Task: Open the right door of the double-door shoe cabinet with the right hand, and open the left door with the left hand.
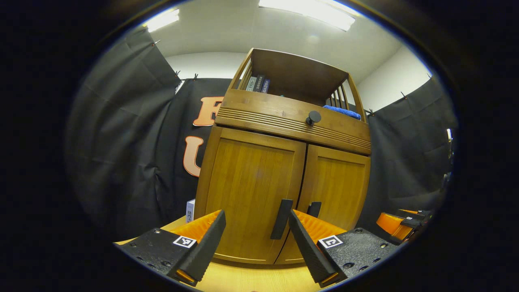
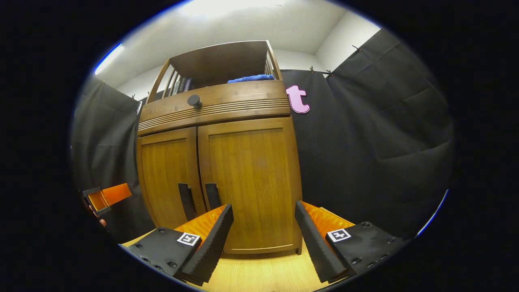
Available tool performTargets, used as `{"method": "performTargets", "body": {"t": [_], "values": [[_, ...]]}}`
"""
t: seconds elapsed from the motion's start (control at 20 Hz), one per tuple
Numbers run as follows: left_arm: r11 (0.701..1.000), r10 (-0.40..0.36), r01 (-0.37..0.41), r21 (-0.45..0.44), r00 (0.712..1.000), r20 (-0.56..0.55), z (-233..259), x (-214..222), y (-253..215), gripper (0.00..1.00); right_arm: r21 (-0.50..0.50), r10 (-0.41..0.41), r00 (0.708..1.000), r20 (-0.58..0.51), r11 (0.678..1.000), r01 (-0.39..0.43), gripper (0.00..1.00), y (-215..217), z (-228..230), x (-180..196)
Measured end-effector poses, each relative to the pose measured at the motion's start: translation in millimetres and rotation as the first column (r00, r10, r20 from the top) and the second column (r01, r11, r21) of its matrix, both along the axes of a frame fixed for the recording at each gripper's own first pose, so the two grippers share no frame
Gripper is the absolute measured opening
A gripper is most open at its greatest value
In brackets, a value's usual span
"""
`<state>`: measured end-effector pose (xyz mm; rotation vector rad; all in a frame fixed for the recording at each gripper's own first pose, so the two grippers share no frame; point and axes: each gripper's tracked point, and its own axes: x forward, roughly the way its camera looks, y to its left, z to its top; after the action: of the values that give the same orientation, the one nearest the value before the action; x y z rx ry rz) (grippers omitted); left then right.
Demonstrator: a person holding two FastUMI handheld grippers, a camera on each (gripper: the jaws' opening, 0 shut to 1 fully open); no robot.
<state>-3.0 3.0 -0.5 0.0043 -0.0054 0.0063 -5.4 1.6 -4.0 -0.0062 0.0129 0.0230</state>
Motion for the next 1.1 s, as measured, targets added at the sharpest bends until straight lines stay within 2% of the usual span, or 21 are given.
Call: {"method": "performTargets", "body": {"t": [0.05, 0.1, 0.15, 0.25, 0.35, 0.4, 0.45, 0.55, 0.6, 0.65, 0.7, 0.75, 0.85, 1.0, 1.1], "values": [[1.000, 0.001, -0.001, -0.003, 1.000, 0.002, 0.2, -1.5, 1.0, 0.96, 0.000, -0.002, 1.000, -0.001, 1.000, 0.002, 0.98, -0.5, -0.8, -0.7], [1.000, 0.002, -0.002, -0.006, 1.000, 0.004, 1.6, -2.8, 1.7, 0.96, -0.001, -0.004, 1.000, -0.004, 1.000, 0.004, 0.91, -0.6, -1.5, -1.1], [1.000, 0.001, -0.001, -0.010, 1.000, 0.006, 2.8, -3.5, 2.3, 0.97, -0.003, -0.005, 1.000, -0.006, 1.000, 0.005, 0.98, -0.6, -2.5, -1.6], [1.000, 0.003, -0.003, -0.010, 1.000, 0.008, 2.4, -4.7, 4.3, 0.98, -0.008, -0.005, 1.000, -0.011, 1.000, 0.005, 0.98, -0.6, -3.6, -3.0], [1.000, 0.010, -0.010, -0.006, 1.000, 0.013, 4.3, -6.9, 8.7, 0.94, -0.011, -0.003, 1.000, -0.010, 1.000, 0.003, 0.98, 0.9, -3.6, -4.0], [1.000, 0.012, -0.012, -0.006, 1.000, 0.015, 4.5, -6.7, 9.3, 0.94, -0.013, -0.003, 1.000, -0.008, 1.000, 0.003, 0.91, 1.7, -3.1, -5.0], [1.000, 0.012, -0.012, -0.006, 1.000, 0.013, 4.7, -8.2, 10.0, 0.94, -0.011, -0.002, 1.000, -0.005, 1.000, 0.002, 0.98, 3.0, -2.8, -5.5], [1.000, 0.016, -0.016, -0.009, 1.000, 0.009, 3.4, -9.0, 13.8, 0.94, 0.008, 0.024, 1.000, 0.014, 1.000, -0.024, 1.00, 11.5, 1.1, -7.3], [1.000, 0.020, -0.020, -0.013, 1.000, 0.009, 4.0, -10.2, 16.3, 0.96, 0.005, 0.038, 0.999, 0.020, 0.999, -0.038, 0.98, 15.9, 2.9, -6.5], [1.000, 0.022, -0.022, -0.018, 1.000, 0.008, 3.7, -11.4, 16.9, 0.98, -0.012, 0.043, 0.999, 0.024, 0.999, -0.043, 0.91, 18.1, 3.2, -4.6], [1.000, 0.022, -0.022, -0.022, 1.000, 0.007, 3.8, -11.8, 17.2, 0.98, -0.037, 0.041, 0.999, 0.031, 0.999, -0.039, 0.98, 17.3, 4.4, -1.8], [0.999, 0.023, -0.023, -0.022, 1.000, 0.003, 3.1, -12.3, 18.2, 0.94, -0.055, 0.039, 0.998, 0.045, 0.998, -0.036, 0.98, 17.9, 7.1, 1.9], [1.000, 0.022, -0.022, -0.021, 1.000, -0.003, 1.7, -12.7, 19.5, 0.98, -0.045, 0.051, 0.997, 0.058, 0.998, -0.049, 0.99, 28.4, 8.7, 12.2], [0.999, 0.021, -0.022, -0.028, 1.000, -0.005, 3.2, -16.4, 21.7, 0.92, -0.026, 0.093, 0.995, 0.037, 0.995, -0.092, 0.99, 46.7, -2.0, 31.4], [0.999, 0.028, -0.028, -0.021, 1.000, -0.003, 5.9, -19.2, 25.1, 0.95, -0.019, 0.109, 0.994, 0.029, 0.994, -0.109, 0.98, 56.2, -7.4, 48.2]]}}
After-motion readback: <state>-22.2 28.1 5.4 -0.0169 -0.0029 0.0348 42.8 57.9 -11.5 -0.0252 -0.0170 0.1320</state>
